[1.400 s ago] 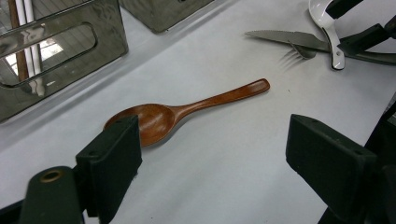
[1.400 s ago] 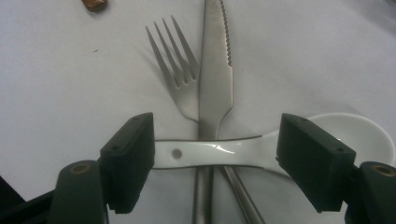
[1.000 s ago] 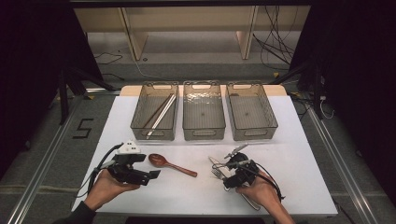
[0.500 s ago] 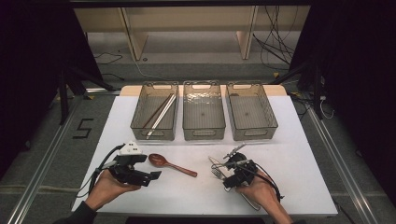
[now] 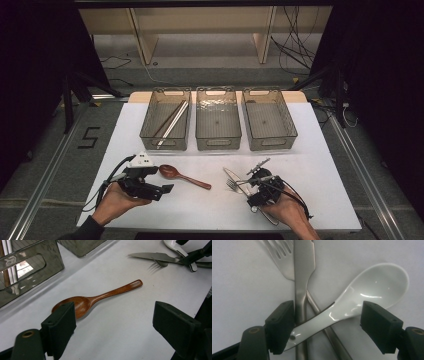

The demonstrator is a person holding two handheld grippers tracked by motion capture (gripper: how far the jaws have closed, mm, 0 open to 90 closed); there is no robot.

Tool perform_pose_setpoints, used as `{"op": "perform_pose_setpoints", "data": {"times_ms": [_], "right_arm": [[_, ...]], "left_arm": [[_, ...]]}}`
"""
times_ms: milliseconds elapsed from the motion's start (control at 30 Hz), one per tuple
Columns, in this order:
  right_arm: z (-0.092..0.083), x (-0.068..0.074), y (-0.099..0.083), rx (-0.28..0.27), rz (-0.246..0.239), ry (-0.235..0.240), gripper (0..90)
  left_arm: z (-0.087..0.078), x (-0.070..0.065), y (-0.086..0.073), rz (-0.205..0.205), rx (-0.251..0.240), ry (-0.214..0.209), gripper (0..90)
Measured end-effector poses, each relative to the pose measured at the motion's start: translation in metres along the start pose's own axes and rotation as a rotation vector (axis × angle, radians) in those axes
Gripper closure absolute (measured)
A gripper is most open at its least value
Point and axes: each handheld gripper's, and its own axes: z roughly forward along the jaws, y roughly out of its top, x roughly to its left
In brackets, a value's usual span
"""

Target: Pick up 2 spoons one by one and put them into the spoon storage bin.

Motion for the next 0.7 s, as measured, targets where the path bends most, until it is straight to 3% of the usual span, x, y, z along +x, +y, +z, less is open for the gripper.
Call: {"op": "perform_pose_setpoints", "data": {"times_ms": [167,433,700], "right_arm": [[0.000,-0.003,-0.002,0.024,0.025,0.033,28.6],[-0.006,-0.017,-0.008,0.009,0.089,0.109,39.8],[-0.004,-0.024,-0.009,0.010,0.113,0.110,48.9]], "left_arm": [[0.000,0.000,0.000,0.001,0.001,-0.001,18.1],[0.000,0.000,0.000,0.001,0.006,-0.003,18.1],[0.001,-0.001,0.000,0.003,0.005,-0.006,18.1]]}}
